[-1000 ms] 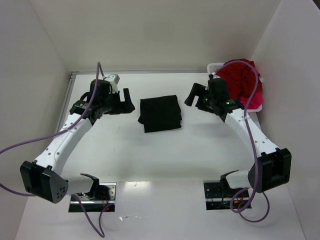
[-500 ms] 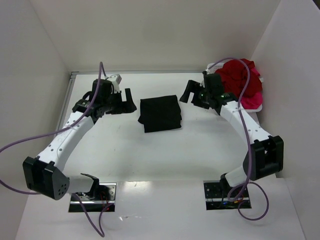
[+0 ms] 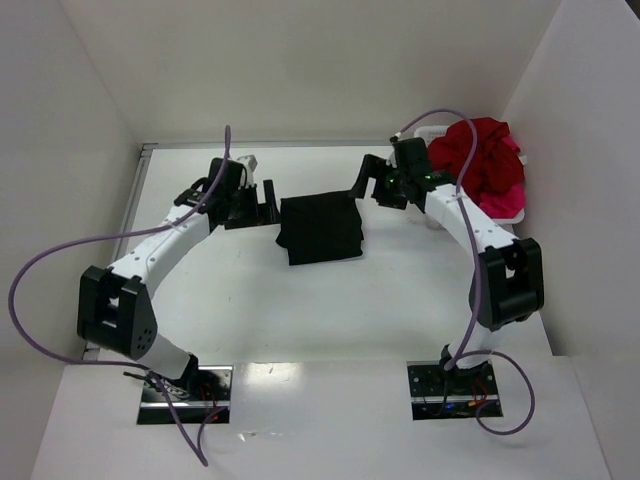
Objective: Fold and stack the t-shirts
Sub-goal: Smooth out wrinkles on the folded tshirt
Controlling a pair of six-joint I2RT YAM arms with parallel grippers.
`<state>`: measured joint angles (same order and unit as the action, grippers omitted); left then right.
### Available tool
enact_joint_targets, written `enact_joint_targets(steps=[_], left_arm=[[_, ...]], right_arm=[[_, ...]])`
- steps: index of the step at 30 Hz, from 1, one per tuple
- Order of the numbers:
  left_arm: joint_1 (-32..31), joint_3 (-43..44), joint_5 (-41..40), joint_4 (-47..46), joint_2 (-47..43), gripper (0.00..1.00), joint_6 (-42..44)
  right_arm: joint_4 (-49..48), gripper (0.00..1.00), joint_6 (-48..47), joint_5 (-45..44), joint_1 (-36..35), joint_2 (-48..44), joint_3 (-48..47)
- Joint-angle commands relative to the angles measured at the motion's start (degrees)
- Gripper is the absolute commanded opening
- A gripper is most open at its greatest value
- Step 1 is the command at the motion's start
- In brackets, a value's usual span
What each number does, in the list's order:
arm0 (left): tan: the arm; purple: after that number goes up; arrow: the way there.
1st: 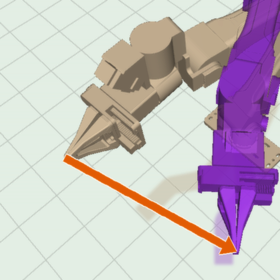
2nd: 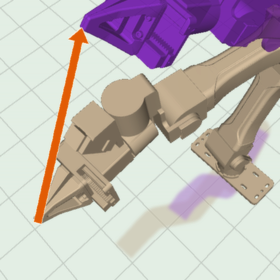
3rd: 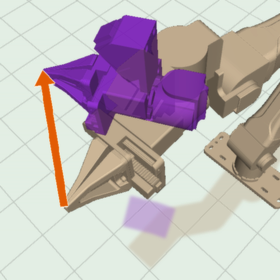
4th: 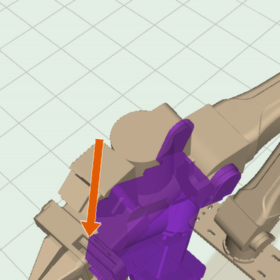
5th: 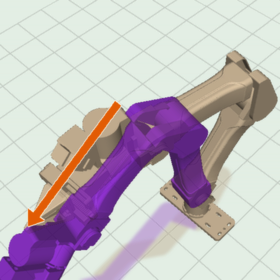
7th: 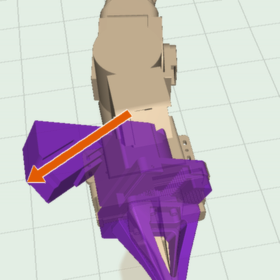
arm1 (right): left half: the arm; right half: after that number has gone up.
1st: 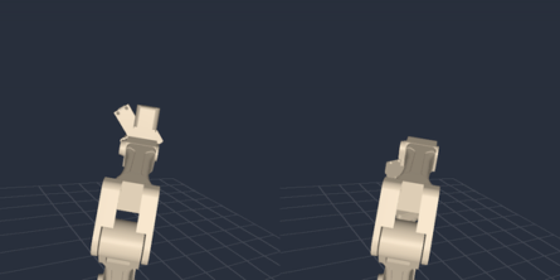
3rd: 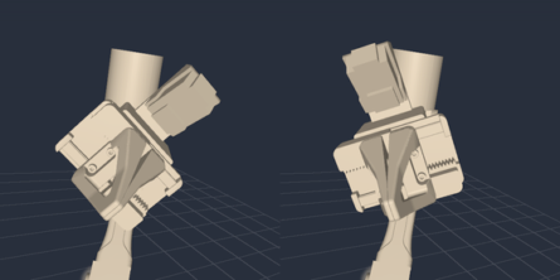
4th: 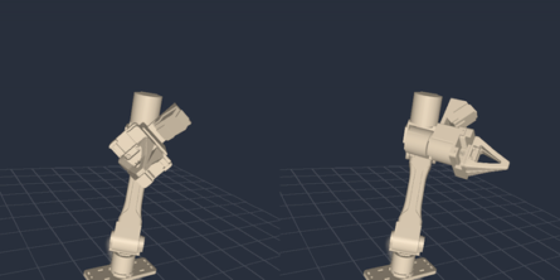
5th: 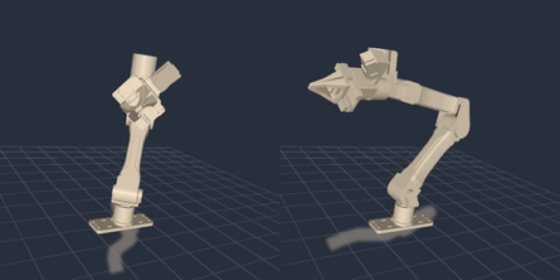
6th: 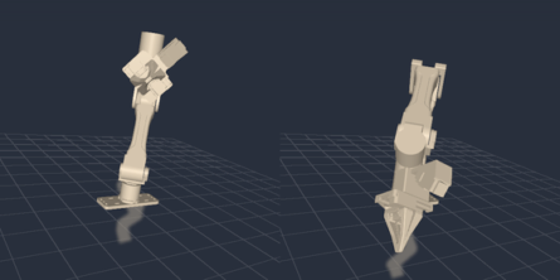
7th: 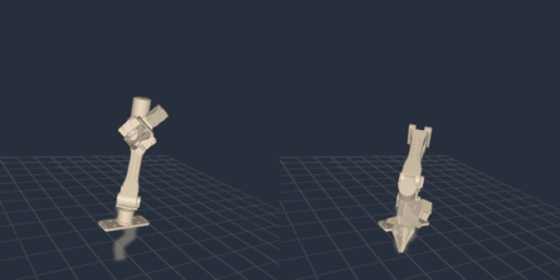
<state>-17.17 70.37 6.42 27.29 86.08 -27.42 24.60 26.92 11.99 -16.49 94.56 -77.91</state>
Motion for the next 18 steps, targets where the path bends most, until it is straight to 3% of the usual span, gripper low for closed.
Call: enact_joint_targets(steps=[1,4,7,8,11,15,18], left_arm=[[-0.15,-0.49,-0.36,-2.58,4.69,0.99,-1.06],[-0.15,-1.20,3.14,-7.06,8.12,0.99,-2.38],[-0.15,-1.20,4.56,-10.15,11.28,0.99,-2.38],[-0.15,-0.24,4.57,-10.76,12.08,0.99,-2.38],[2.65,0.30,11.57,-12.87,15.51,0.99,-1.85],[4.59,-1.37,15.65,-18.49,17.45,0.99,-2.46],[5.13,-0.15,16.86,-19.55,19.82,0.99,-2.46]], right_arm=[[-2.10,1.00,-1.86,1.55,-2.40,2.72,-3.30],[-1.58,0.92,-3.36,-2.22,-5.83,6.15,-5.31],[-0.88,0.78,-3.36,-3.20,-5.83,9.84,-7.51],[-0.26,0.69,-3.36,-3.20,-5.83,10.81,-8.48],[-0.25,0.59,-3.98,-4.16,-5.83,12.93,-9.89],[0.70,0.25,-3.98,-8.99,-5.83,15.82,-11.73],[4.12,0.17,-3.98,-10.14,-5.83,20.21,-15.51]])
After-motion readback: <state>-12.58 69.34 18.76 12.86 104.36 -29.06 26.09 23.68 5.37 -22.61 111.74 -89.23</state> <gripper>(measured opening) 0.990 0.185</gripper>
